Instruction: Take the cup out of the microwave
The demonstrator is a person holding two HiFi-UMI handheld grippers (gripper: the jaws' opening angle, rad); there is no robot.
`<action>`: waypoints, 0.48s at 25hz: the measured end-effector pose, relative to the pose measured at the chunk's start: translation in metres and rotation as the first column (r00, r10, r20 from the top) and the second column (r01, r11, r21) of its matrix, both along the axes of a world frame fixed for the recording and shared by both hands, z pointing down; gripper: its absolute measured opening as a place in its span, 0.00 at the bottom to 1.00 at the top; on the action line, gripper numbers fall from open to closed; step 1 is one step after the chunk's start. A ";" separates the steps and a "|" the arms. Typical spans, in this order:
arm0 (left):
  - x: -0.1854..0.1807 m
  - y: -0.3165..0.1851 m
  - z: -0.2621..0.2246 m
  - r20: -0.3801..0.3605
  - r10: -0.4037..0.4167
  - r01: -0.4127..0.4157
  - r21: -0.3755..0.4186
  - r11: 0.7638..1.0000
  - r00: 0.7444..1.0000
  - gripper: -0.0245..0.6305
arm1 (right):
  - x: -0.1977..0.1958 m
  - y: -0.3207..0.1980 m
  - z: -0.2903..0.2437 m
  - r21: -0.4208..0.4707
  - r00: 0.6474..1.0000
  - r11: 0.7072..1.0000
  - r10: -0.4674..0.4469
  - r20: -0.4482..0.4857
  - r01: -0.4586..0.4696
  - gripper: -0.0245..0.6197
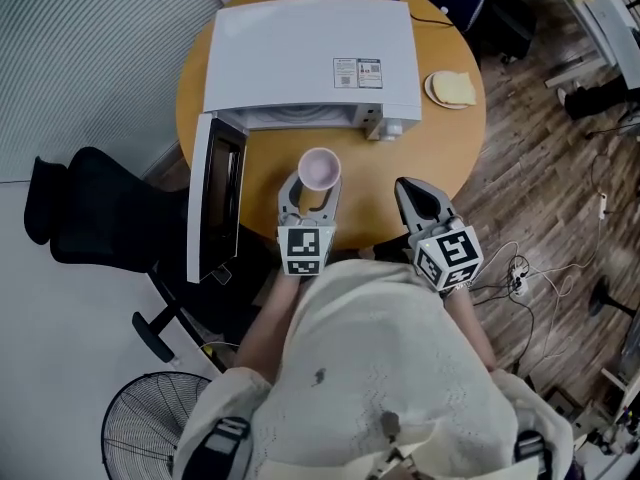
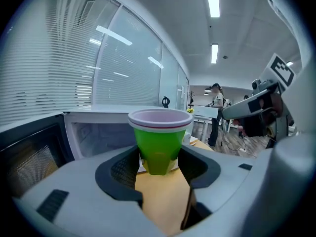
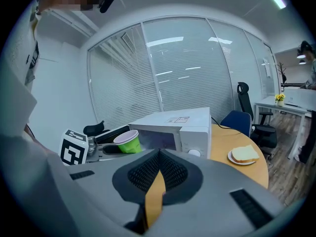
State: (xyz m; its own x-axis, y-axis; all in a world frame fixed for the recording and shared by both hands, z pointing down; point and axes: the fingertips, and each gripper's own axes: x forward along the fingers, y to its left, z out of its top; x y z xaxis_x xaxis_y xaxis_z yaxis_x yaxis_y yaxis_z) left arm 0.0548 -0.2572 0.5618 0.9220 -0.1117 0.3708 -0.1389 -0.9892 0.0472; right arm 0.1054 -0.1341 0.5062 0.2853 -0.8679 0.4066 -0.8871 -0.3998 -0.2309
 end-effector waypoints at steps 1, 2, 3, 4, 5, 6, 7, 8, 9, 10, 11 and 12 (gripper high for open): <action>-0.002 -0.002 -0.003 -0.002 -0.002 0.002 0.000 1.000 1.000 0.44 | 0.000 -0.001 -0.002 0.003 1.000 1.000 -0.002 -0.004 0.002 0.05; -0.003 -0.003 -0.006 -0.004 -0.005 0.005 0.000 1.000 1.000 0.44 | -0.001 -0.002 -0.003 0.007 1.000 1.000 -0.005 -0.007 0.005 0.05; -0.005 -0.005 -0.009 -0.007 -0.009 0.009 -0.001 1.000 1.000 0.44 | -0.001 -0.002 -0.005 0.012 1.000 1.000 -0.006 -0.010 0.007 0.05; -0.006 -0.006 -0.013 -0.011 -0.014 0.014 -0.004 1.000 1.000 0.44 | -0.001 -0.002 -0.007 0.017 1.000 1.000 -0.007 -0.011 0.007 0.05; -0.007 -0.007 -0.017 -0.016 -0.021 0.021 -0.006 1.000 1.000 0.44 | -0.001 -0.002 -0.009 0.024 1.000 1.000 -0.006 -0.012 0.007 0.05; -0.008 -0.007 -0.021 -0.021 -0.028 0.028 -0.006 1.000 0.999 0.44 | 0.000 -0.003 -0.011 0.030 1.000 1.000 -0.006 -0.013 0.006 0.05; -0.009 -0.007 -0.025 -0.025 -0.033 0.033 -0.003 0.999 0.999 0.44 | 0.000 -0.003 -0.014 0.036 1.000 0.999 -0.007 -0.015 0.007 0.05; -0.010 -0.007 -0.029 -0.029 -0.037 0.037 0.001 0.999 0.999 0.44 | 0.001 -0.004 -0.016 0.042 1.000 0.999 -0.008 -0.019 0.009 0.05; -0.011 -0.007 -0.034 -0.034 -0.040 0.040 0.005 0.999 0.999 0.44 | 0.002 -0.005 -0.019 0.048 1.000 0.999 -0.011 -0.025 0.012 0.05; -0.013 -0.007 -0.038 -0.038 -0.041 0.042 0.008 0.999 0.998 0.44 | 0.002 -0.006 -0.022 0.053 0.999 0.998 -0.014 -0.033 0.016 0.05; -0.015 -0.006 -0.042 -0.041 -0.042 0.043 0.009 0.999 0.998 0.44 | 0.002 -0.007 -0.025 0.059 0.999 0.998 -0.017 -0.040 0.020 0.05; -0.017 -0.006 -0.046 -0.044 -0.044 0.044 0.010 0.999 0.998 0.44 | 0.001 -0.007 -0.030 0.067 0.999 0.998 -0.019 -0.045 0.022 0.05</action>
State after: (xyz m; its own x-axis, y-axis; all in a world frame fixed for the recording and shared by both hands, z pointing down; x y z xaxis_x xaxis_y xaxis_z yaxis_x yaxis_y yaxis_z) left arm 0.0380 -0.2628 0.5160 0.9313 -0.1566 0.3289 -0.1805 -0.9826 0.0433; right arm 0.1068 -0.1415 0.4765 0.2834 -0.8988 0.3345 -0.9051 -0.3659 -0.2164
